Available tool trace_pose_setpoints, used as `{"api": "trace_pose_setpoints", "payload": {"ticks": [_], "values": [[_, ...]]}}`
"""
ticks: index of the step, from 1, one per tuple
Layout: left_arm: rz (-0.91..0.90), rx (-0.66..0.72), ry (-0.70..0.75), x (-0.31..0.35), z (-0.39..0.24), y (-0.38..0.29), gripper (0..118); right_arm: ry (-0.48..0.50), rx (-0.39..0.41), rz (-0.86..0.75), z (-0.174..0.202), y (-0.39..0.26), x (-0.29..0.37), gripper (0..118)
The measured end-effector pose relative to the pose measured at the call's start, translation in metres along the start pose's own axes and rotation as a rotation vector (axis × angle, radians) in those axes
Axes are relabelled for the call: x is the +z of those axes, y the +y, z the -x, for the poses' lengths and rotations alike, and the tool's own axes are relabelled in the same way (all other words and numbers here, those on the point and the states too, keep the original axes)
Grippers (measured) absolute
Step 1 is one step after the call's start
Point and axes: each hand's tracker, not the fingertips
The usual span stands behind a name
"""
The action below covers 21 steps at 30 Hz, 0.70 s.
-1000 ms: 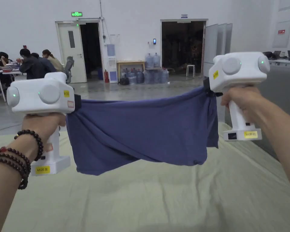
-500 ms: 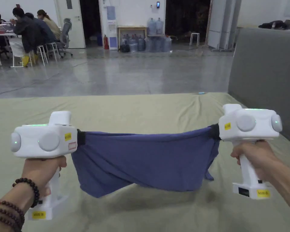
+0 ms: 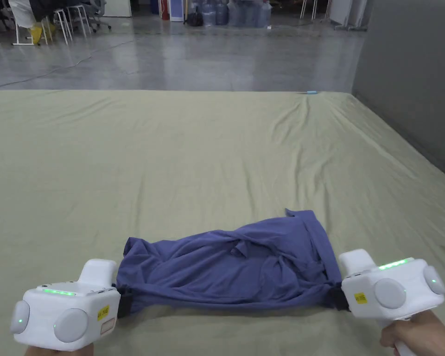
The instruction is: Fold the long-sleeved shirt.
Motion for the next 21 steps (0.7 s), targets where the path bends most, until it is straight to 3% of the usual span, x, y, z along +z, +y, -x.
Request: {"api": "trace_pose_setpoints", "payload": {"ticks": [1, 2, 3, 4, 5, 6, 8, 9, 10, 11, 12, 17, 18, 19, 20, 21], "values": [[-0.031, 0.008, -0.018, 0.004, 0.003, 0.003, 1, -0.001, -0.005, -0.004, -0.002, 0.003, 0.006, 10], [-0.036, 0.003, -0.018, 0.010, 0.005, 0.007, 8, -0.004, -0.036, -0.017, -0.001, 0.003, 0.018, 26], [-0.047, -0.004, -0.008, 0.021, 0.005, 0.013, 36, 0.005, -0.094, -0.068, -0.004, 0.005, 0.035, 67], [-0.075, -0.016, 0.011, 0.031, 0.009, 0.018, 74, 0.011, -0.132, -0.120, -0.007, 0.005, 0.052, 94], [-0.117, -0.024, 0.017, 0.041, 0.011, 0.020, 107, 0.020, -0.166, -0.183, -0.009, 0.003, 0.068, 103], [-0.168, -0.022, 0.000, 0.057, 0.014, 0.023, 118, 0.025, -0.207, -0.254, -0.009, 0.000, 0.092, 102], [-0.175, 0.012, -0.036, 0.084, 0.012, 0.023, 117, 0.024, -0.258, -0.250, -0.010, -0.007, 0.111, 101], [-0.149, 0.040, -0.048, 0.094, 0.012, 0.023, 112, 0.017, -0.283, -0.216, -0.009, -0.012, 0.115, 91], [-0.165, 0.053, -0.057, 0.101, 0.013, 0.019, 89, 0.008, -0.293, -0.213, -0.011, -0.018, 0.107, 65], [-0.180, 0.051, -0.061, 0.106, 0.013, 0.017, 39, 0.007, -0.288, -0.214, -0.010, -0.023, 0.105, 14], [-0.177, 0.039, -0.053, 0.107, 0.007, 0.014, 0, -0.003, -0.289, -0.186, -0.008, -0.028, 0.098, 0], [-0.160, 0.025, -0.042, 0.106, 0.008, 0.016, 0, 0.022, -0.309, -0.108, -0.001, -0.031, 0.071, 0], [-0.169, 0.033, -0.047, 0.107, 0.010, 0.019, 0, 0.022, -0.306, -0.109, -0.001, -0.024, 0.077, 26], [-0.173, 0.035, -0.056, 0.108, 0.012, 0.023, 0, 0.019, -0.299, -0.113, 0.002, -0.019, 0.073, 63], [-0.174, 0.032, -0.054, 0.106, 0.009, 0.024, 0, 0.009, -0.289, -0.111, 0.005, -0.014, 0.066, 83], [-0.175, 0.030, -0.050, 0.105, 0.008, 0.029, 0, 0.011, -0.277, -0.095, 0.009, -0.010, 0.055, 91]]}}
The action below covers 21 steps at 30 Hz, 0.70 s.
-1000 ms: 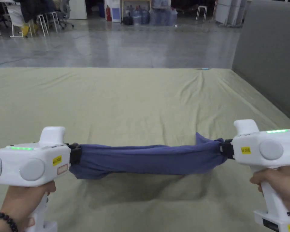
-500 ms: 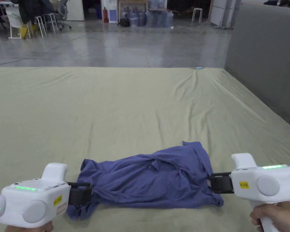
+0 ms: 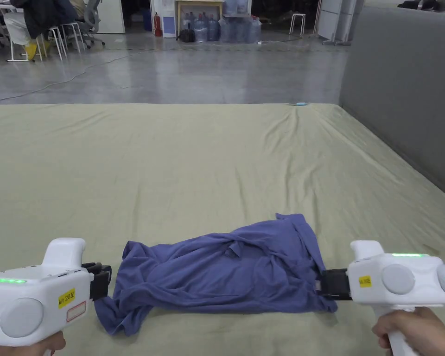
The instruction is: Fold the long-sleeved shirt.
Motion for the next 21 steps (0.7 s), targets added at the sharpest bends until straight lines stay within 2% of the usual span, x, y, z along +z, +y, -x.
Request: {"api": "trace_pose_setpoints", "payload": {"ticks": [2, 4, 5, 6, 8, 9, 10, 11, 12, 13, 14, 17, 19, 20, 21], "values": [[0.000, -0.008, 0.004, -0.005, 0.002, 0.009, 0, -0.029, 0.028, 0.045, -0.001, 0.011, -0.025, 94], [0.012, 0.002, 0.011, -0.014, 0.000, 0.018, 0, -0.042, 0.029, 0.091, 0.006, 0.012, -0.050, 88], [0.015, 0.010, 0.008, -0.018, 0.001, 0.024, 0, -0.038, 0.037, 0.120, 0.004, 0.013, -0.056, 78], [0.017, 0.017, 0.001, -0.024, 0.002, 0.031, 0, -0.055, 0.043, 0.171, 0.006, 0.012, -0.068, 53], [0.017, 0.020, 0.000, -0.041, 0.002, 0.044, 0, -0.052, 0.057, 0.230, 0.007, 0.007, -0.085, 17], [0.029, 0.014, 0.007, -0.053, 0.002, 0.052, 0, -0.052, 0.085, 0.167, 0.009, 0.005, -0.077, 14], [0.055, 0.000, 0.045, -0.067, 0.003, 0.059, 9, -0.052, 0.136, 0.161, 0.012, 0.006, -0.073, 10], [0.074, -0.007, 0.070, -0.083, 0.005, 0.063, 44, -0.058, 0.161, 0.166, 0.013, 0.006, -0.072, 9], [0.096, 0.000, 0.065, -0.106, 0.009, 0.068, 105, -0.058, 0.168, 0.161, 0.013, 0.006, -0.071, 7], [0.143, 0.014, 0.076, -0.128, 0.013, 0.073, 117, -0.055, 0.167, 0.162, 0.010, 0.005, -0.072, 7], [0.161, 0.039, 0.052, -0.146, 0.016, 0.076, 116, -0.055, 0.169, 0.162, 0.009, 0.004, -0.074, 7], [0.285, 0.040, 0.122, -0.206, 0.030, 0.089, 116, -0.044, 0.149, 0.160, 0.004, 0.003, -0.077, 7], [0.334, 0.060, 0.131, -0.235, 0.035, 0.082, 111, -0.038, 0.145, 0.162, 0.002, 0.004, -0.076, 7], [0.360, 0.063, 0.124, -0.243, 0.037, 0.080, 101, -0.035, 0.143, 0.162, 0.001, 0.004, -0.077, 7], [0.391, 0.063, 0.121, -0.251, 0.038, 0.079, 63, -0.034, 0.137, 0.162, 0.004, 0.002, -0.072, 7]]}}
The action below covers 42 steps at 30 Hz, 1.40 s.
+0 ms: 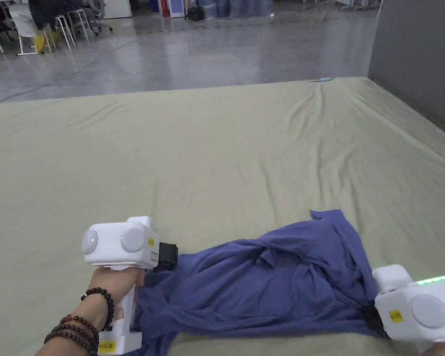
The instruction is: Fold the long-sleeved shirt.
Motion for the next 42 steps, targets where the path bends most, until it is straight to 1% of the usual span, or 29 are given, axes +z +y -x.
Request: {"api": "trace_pose_setpoints", "payload": {"ticks": [1, 2, 3, 6, 8, 10, 11, 13, 16, 19, 20, 21, 23, 25, 29, 32, 34, 36, 39, 40, 42], "values": [[0.043, -0.013, -0.020, -0.005, 0.000, 0.001, 24, 0.001, 0.000, 0.001, 0.001, -0.001, 0.001, 7], [0.068, -0.011, -0.021, -0.008, -0.004, -0.008, 13, 0.001, 0.002, 0.002, 0.001, -0.001, 0.000, 7], [-0.002, 0.006, -0.004, -0.001, -0.005, -0.011, 3, 0.000, 0.005, 0.003, 0.000, -0.001, 0.000, 7], [-0.058, 0.039, -0.059, 0.019, -0.004, -0.011, 3, 0.003, 0.003, 0.007, -0.001, 0.004, 0.006, 7], [-0.126, 0.048, -0.067, 0.044, 0.002, -0.001, 3, 0.057, -0.013, -0.038, -0.010, 0.011, 0.015, 7], [-0.219, 0.025, -0.089, 0.084, 0.003, 0.008, 3, 0.086, -0.053, -0.148, -0.022, 0.030, 0.043, 7], [-0.266, 0.027, -0.077, 0.103, 0.004, 0.014, 3, 0.099, -0.063, -0.183, -0.026, 0.042, 0.058, 7], [-0.360, 0.031, -0.099, 0.149, 0.012, 0.035, 3, 0.110, -0.065, -0.267, -0.031, 0.077, 0.107, 6], [-0.466, 0.028, -0.100, 0.218, 0.012, 0.064, 3, 0.077, -0.052, -0.386, -0.042, 0.134, 0.158, 5], [-0.563, 0.004, -0.050, 0.275, 0.011, 0.099, 3, 0.037, -0.018, -0.463, -0.055, 0.199, 0.203, 5], [-0.573, 0.004, -0.033, 0.289, 0.011, 0.109, 3, 0.017, -0.007, -0.478, -0.056, 0.221, 0.214, 5], [-0.603, 0.004, -0.013, 0.304, 0.010, 0.122, 3, -0.014, -0.014, -0.514, -0.059, 0.244, 0.228, 5], [-0.663, 0.001, 0.010, 0.324, 0.010, 0.148, 3, -0.033, 0.000, -0.546, -0.062, 0.284, 0.250, 5], [-0.691, -0.002, 0.048, 0.346, 0.007, 0.173, 3, -0.061, -0.016, -0.605, -0.062, 0.324, 0.274, 4], [-0.734, 0.029, 0.059, 0.367, 0.002, 0.214, 3, -0.063, -0.045, -0.648, -0.055, 0.373, 0.311, 3], [-0.771, 0.028, 0.084, 0.370, -0.002, 0.238, 2, -0.143, -0.058, -0.694, -0.048, 0.397, 0.323, 3], [-0.767, 0.032, 0.055, 0.363, -0.003, 0.246, 2, -0.144, -0.055, -0.677, -0.047, 0.404, 0.317, 3], [-0.748, 0.026, 0.056, 0.348, -0.007, 0.248, 2, -0.138, -0.069, -0.647, -0.050, 0.406, 0.297, 3], [-0.711, 0.003, 0.067, 0.308, -0.010, 0.246, 2, -0.125, -0.114, -0.602, -0.053, 0.396, 0.251, 3], [-0.683, -0.001, 0.062, 0.288, -0.009, 0.242, 2, -0.115, -0.130, -0.566, -0.059, 0.395, 0.224, 3], [-0.608, -0.003, 0.060, 0.248, -0.007, 0.234, 3, -0.102, -0.134, -0.508, -0.061, 0.382, 0.178, 3]]}}
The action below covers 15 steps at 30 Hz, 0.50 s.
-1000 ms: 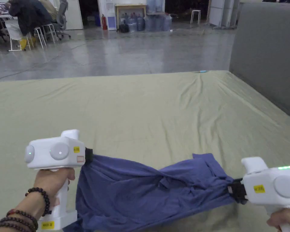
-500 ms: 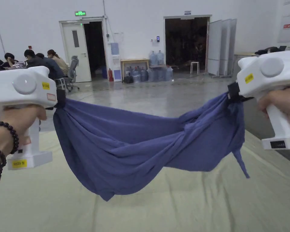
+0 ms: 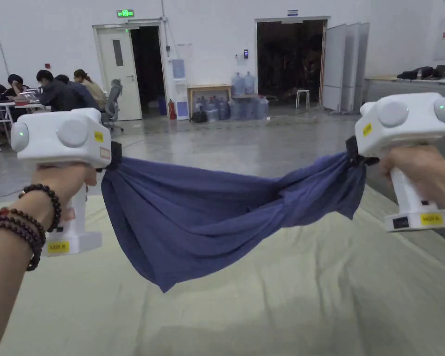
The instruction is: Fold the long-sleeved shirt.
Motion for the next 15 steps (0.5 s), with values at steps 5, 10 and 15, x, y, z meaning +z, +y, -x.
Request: {"api": "trace_pose_setpoints", "payload": {"ticks": [5, 10, 15], "values": [[0.139, -0.003, -0.010, -0.060, -0.001, -0.093, 3, 0.028, -0.062, 0.173, -0.003, -0.100, -0.077, 3], [0.182, 0.037, -0.019, -0.057, 0.005, -0.149, 2, 0.041, -0.062, 0.221, -0.018, -0.155, -0.085, 3], [0.195, 0.075, -0.104, -0.002, 0.027, -0.198, 3, 0.091, 0.029, 0.188, -0.031, -0.204, -0.021, 3]]}}
